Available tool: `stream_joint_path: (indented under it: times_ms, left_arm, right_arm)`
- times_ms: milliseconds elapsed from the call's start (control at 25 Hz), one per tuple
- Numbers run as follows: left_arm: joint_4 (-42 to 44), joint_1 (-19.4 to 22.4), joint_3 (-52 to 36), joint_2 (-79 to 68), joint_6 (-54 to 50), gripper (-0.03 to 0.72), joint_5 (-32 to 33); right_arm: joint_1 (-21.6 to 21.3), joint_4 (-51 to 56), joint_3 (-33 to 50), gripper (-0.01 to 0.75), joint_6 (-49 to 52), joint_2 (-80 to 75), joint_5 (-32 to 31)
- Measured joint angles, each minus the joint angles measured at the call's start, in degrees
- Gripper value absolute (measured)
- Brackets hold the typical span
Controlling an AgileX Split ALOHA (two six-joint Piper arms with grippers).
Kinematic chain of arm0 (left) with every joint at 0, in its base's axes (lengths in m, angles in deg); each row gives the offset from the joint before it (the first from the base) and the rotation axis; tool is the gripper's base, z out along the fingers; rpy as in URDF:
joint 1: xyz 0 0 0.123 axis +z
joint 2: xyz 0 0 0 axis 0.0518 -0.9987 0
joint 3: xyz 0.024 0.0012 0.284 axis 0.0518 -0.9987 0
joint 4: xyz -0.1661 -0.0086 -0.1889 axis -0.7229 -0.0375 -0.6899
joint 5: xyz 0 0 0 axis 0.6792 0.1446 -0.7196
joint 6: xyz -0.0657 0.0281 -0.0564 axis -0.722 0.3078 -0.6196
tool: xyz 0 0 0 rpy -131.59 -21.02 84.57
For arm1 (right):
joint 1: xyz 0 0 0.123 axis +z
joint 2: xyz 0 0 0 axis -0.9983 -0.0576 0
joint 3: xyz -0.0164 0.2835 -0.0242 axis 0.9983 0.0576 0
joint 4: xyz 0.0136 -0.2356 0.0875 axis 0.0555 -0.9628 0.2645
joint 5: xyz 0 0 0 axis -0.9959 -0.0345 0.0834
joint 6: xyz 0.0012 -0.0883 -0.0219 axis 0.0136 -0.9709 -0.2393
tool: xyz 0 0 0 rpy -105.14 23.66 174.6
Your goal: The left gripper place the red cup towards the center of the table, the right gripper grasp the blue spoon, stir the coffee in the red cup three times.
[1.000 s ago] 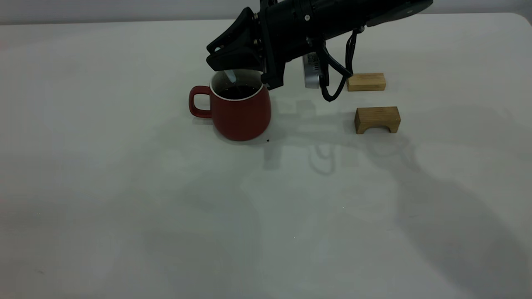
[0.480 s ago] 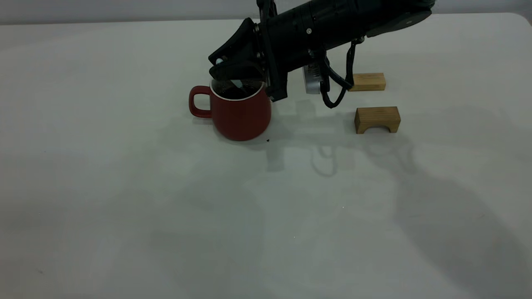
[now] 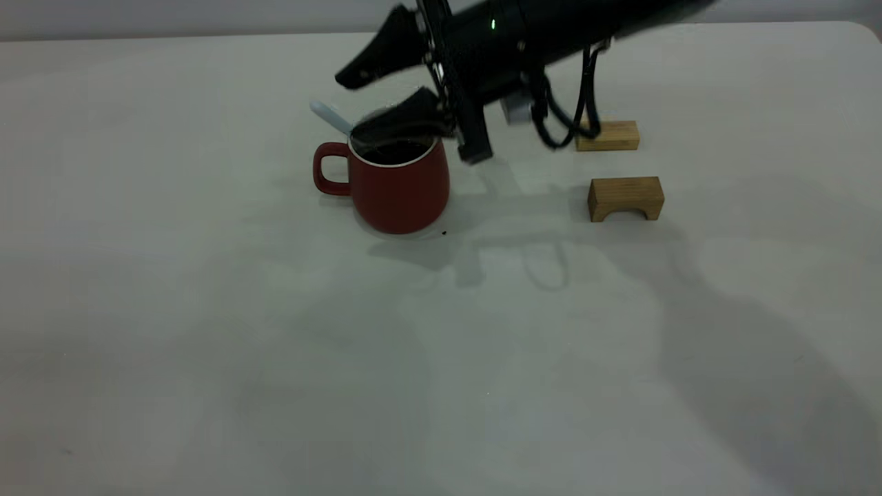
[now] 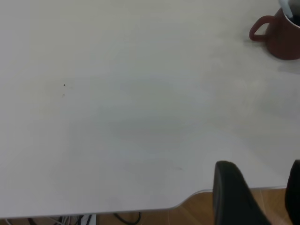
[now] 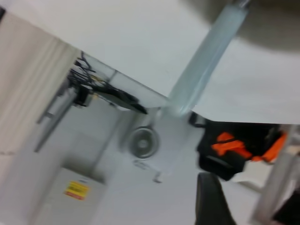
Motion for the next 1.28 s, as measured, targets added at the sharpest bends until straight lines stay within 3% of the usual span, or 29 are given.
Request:
stream_joint_path:
  times_ms: [600,760,1000,1280]
  left_arm:
    - [0.0,0.0,0.0,0.0,0.0,0.351,0.0]
    - [0.0,0.0,0.0,0.0,0.0,0.351,0.0]
    - [0.0,0.0,0.0,0.0,0.0,0.351,0.0]
    - [0.0,0.0,0.0,0.0,0.0,0.351,0.0]
  right_arm:
    - [-0.1,-38.95,0.0,0.454,-0.17,27.03,-2.7]
    - [-0.23,-47.89,0.0,0.44,-5.4,34.32,-7.51]
    - [-0.24,-56.63,0.0,0.425,-13.32,44.83,-15.41]
    - [-0.24,-66.12,5.61,0.421,-15.07,59.24,-16.45]
